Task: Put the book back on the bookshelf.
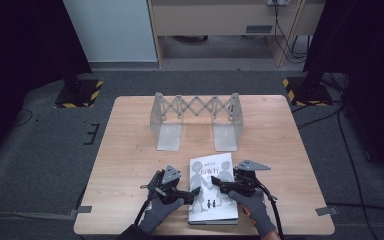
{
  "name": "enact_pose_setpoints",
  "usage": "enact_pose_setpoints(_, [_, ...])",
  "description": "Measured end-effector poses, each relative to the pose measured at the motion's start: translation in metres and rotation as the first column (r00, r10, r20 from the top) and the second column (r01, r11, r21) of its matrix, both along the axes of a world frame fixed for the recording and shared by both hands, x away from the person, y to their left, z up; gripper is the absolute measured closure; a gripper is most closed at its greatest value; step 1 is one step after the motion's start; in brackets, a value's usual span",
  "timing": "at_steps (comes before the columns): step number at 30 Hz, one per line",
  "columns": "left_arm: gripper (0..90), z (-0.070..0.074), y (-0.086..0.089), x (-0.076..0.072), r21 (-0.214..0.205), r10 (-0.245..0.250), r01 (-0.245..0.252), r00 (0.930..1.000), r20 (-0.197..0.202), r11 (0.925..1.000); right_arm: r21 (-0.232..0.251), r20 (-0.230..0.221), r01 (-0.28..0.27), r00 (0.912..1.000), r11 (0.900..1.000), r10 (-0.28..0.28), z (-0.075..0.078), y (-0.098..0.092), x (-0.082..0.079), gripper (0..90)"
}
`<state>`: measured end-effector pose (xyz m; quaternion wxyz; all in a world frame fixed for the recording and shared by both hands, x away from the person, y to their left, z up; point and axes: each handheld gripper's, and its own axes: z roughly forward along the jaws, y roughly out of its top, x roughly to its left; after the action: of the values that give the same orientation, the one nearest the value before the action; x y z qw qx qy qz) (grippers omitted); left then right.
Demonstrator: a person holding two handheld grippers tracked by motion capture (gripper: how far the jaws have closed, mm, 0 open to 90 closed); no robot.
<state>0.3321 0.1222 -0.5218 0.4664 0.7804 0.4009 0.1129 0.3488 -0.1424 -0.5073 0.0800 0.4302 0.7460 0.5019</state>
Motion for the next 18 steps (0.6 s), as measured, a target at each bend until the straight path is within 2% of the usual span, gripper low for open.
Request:
enact_pose_setpoints(6, [0.5,-0.0003,-0.0011,-0.0011,-0.018,0.007,-0.007,0.9999,-0.009,0.9998,-0.002,0.011,-0.009,0.9999,1.0,0.009,0.0005,0.0018,0.0001,22.3])
enact_pose_setpoints(7, [0.5,-0.0001,0.0,-0.0014,-0.025,0.009,-0.009,0.9999,-0.012,0.9996,0.012,0.03,-0.013,0.9995,0.9998,0.012,0.0038,0.0023,-0.0004,21.9])
enact_pose_setpoints(9, [0.5,0.0,0.0003,-0.0015,-0.029,0.011,-0.011,0.9999,-0.013,0.9995,0.035,0.038,-0.013,0.9992,0.9993,0.012,0.007,0.0033,-0.0009,21.3])
enact_pose_setpoints(13, [0.7,0.0,0.0005,-0.0012,-0.033,0.011,-0.012,0.9997,-0.02,0.9994,0.041,0.047,-0.01,0.9988,0.9991,0.008,0.0079,0.0049,-0.0016,20.3])
enact_pose_setpoints(15, [1.6,-0.0009,0.0005,-0.0009,-0.035,0.006,-0.007,0.9996,-0.026,0.9994,0.034,0.032,-0.003,0.9995,0.9994,0.001,0.0042,0.0043,-0.0011,20.9])
enact_pose_setpoints(18, [1.8,-0.0012,0.0001,-0.001,-0.034,0.006,-0.007,0.9997,-0.026,0.9994,0.036,-0.003,-0.021,0.9998,0.9991,0.021,0.0,0.0057,-0.0009,23.9])
